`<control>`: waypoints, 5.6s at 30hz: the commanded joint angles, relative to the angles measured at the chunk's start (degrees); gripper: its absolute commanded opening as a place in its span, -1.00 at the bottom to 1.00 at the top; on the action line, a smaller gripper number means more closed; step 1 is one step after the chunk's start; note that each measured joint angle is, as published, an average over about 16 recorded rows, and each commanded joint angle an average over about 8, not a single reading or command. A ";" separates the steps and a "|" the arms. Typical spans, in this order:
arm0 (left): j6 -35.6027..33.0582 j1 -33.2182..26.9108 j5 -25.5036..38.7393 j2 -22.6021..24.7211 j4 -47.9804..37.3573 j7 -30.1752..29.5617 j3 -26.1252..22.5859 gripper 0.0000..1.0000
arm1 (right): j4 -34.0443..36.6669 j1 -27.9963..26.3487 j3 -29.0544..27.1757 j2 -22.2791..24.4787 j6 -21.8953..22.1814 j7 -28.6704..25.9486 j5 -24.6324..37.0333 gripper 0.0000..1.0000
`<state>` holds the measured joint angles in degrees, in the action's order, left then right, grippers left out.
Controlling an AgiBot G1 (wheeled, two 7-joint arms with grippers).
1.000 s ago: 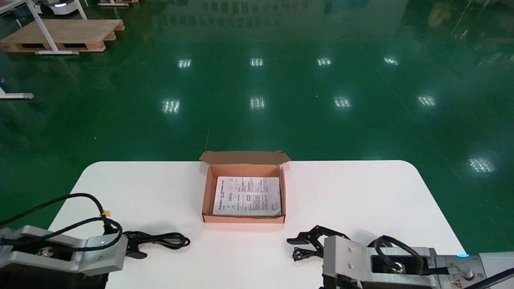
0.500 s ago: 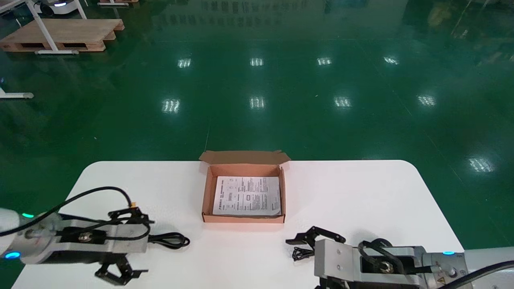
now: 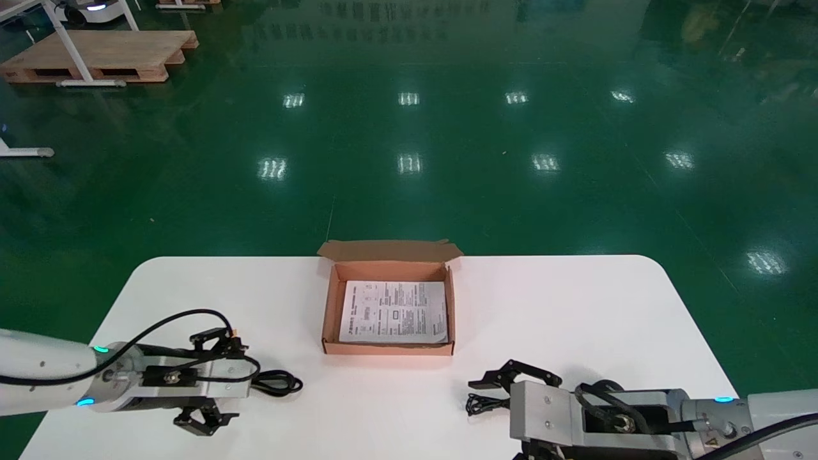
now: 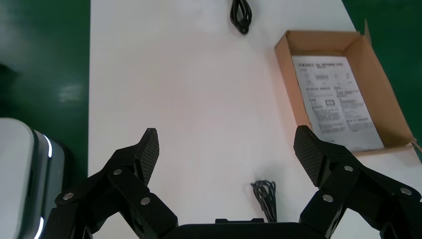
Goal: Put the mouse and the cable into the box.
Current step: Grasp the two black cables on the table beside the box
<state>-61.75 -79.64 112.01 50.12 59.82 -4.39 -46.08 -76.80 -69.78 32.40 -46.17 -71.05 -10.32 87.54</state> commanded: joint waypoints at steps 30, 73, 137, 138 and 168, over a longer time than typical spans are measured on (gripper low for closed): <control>1.30 -0.81 -2.48 2.36 -7.00 4.96 0.50 1.00 | 13.95 -2.13 9.46 -15.97 15.28 -13.19 35.70 1.00; 8.76 -2.33 2.75 7.49 -15.23 14.06 -1.69 1.00 | 16.68 -3.04 10.26 -16.96 15.88 -14.65 39.51 1.00; 7.92 -4.12 1.37 10.09 -21.83 16.10 -1.54 -1.00 | 16.68 -3.03 10.24 -16.94 15.90 -14.64 39.49 -1.00; 7.92 -4.12 1.37 10.09 -21.83 16.10 -1.54 -1.00 | 16.68 -3.03 10.24 -16.94 15.91 -14.64 39.49 -1.00; 17.53 -12.81 -7.50 17.56 -25.18 26.50 4.81 -1.00 | 21.10 -17.10 3.18 -14.24 20.13 -20.47 40.27 -1.00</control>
<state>-45.01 -92.21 104.43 67.85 34.29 22.06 -41.41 -55.84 -86.43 35.82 -60.55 -51.09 -30.84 127.86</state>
